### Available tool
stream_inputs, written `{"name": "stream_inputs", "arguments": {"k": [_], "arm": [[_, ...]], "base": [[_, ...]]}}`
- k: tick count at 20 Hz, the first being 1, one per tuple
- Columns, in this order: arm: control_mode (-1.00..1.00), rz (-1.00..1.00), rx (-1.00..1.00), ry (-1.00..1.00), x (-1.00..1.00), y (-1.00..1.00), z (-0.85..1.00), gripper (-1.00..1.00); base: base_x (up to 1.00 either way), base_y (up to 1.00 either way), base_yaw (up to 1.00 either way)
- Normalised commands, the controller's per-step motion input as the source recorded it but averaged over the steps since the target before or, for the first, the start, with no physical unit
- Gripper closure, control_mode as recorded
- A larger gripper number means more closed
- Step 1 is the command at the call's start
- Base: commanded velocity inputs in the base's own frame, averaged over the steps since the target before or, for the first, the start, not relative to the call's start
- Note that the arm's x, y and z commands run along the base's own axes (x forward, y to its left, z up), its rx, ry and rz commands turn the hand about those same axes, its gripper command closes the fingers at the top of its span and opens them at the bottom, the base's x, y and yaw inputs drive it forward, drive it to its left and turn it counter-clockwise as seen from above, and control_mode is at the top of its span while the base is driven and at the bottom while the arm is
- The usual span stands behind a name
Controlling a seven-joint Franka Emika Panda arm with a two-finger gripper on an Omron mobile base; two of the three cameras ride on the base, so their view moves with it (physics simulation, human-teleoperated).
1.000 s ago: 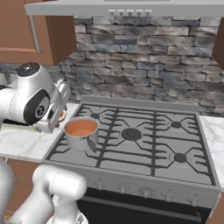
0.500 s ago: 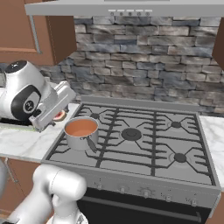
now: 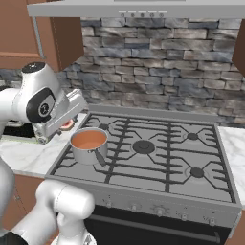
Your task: Retrieve the steak from the fridge and place it on the saucepan with marinade on the stove.
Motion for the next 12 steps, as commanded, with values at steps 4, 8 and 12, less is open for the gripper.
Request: {"name": "stream_inputs", "arguments": {"k": [4,8,12], "arm": [[-1.00,0.14,0.03,0.18,0.33,0.00,-0.23,1.00],[-1.00,0.10,0.00,0.20,0.42,0.00,-0.33,1.00],[-1.00,0.07,0.00,0.13,0.33,0.00,-0.32,1.00]], "base": [[0.00,0.00,0.00],[0.00,0.00,0.00],[0.00,0.00,0.00]]}}
